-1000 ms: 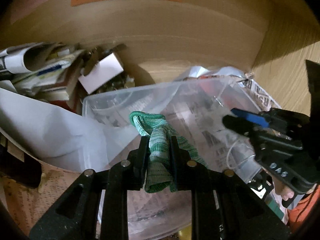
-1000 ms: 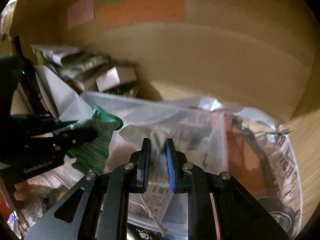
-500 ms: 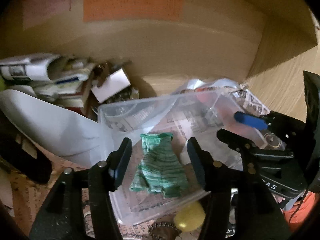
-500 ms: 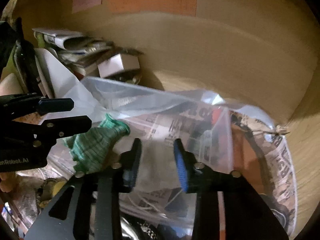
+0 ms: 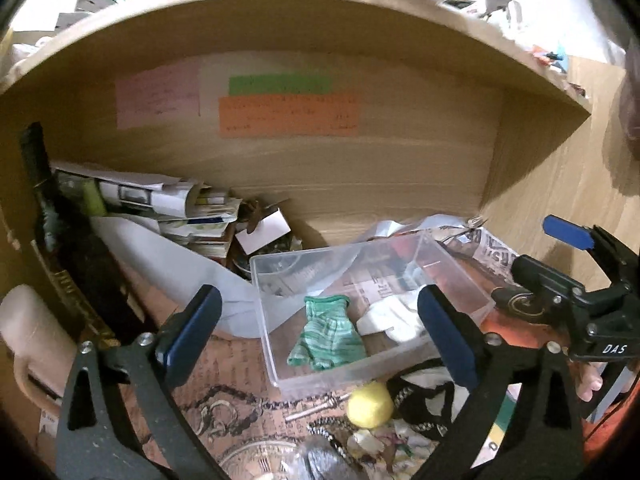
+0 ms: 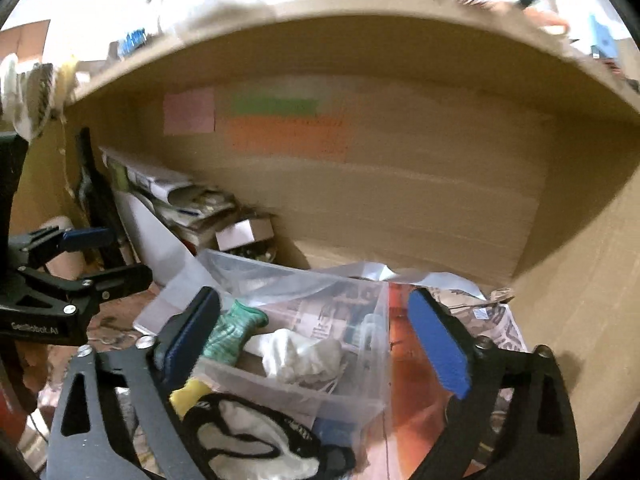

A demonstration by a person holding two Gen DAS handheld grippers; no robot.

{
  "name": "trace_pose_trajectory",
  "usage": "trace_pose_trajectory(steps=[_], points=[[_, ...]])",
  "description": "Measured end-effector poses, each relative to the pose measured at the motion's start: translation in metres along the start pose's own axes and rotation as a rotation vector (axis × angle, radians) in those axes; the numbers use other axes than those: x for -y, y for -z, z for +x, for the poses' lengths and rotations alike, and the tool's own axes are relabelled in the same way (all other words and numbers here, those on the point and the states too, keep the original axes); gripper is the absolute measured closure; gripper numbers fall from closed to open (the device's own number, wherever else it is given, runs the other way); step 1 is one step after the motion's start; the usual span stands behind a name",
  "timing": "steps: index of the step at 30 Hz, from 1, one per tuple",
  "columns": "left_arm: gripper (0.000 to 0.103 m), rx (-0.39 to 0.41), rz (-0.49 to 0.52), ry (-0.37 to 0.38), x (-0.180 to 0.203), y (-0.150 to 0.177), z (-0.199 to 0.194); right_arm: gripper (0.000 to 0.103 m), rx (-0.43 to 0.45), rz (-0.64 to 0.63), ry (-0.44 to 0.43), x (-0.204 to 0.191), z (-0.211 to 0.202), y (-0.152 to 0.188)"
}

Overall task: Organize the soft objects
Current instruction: 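Grasp the green scouring sponge with the right tool while the left tool reaches the yellow ball, then close the left tool on the yellow ball while the right tool holds the sponge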

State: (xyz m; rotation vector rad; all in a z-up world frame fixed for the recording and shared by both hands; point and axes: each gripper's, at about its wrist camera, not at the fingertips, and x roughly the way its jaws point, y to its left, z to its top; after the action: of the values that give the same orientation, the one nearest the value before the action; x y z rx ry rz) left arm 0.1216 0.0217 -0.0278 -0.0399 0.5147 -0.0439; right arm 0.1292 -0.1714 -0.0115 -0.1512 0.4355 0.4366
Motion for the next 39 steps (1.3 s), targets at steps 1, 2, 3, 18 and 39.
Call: trace_pose_trajectory(steps=[1, 2, 3, 18, 39], points=[[0.002, 0.004, 0.001, -0.003, 0.000, 0.003, -0.004, 0.003, 0.007, 0.000, 0.008, 0.001, -0.005, 0.002], [0.001, 0.004, 0.003, -0.004, 0.001, 0.006, -0.007, 0.003, 0.013, -0.002, 0.016, 0.001, -0.009, 0.004], [0.001, 0.003, 0.004, -0.005, 0.001, 0.008, -0.009, 0.003, 0.015, -0.003, 0.021, 0.000, -0.012, 0.006], [0.001, -0.217, -0.008, 0.017, 0.007, 0.079, 0.021, 0.003, -0.152, 0.087, 0.023, 0.006, -0.019, 0.073], [0.052, -0.339, 0.010, 0.088, 0.030, 0.102, 0.071, 0.070, -0.365, 0.172, -0.063, 0.015, -0.004, 0.130]])
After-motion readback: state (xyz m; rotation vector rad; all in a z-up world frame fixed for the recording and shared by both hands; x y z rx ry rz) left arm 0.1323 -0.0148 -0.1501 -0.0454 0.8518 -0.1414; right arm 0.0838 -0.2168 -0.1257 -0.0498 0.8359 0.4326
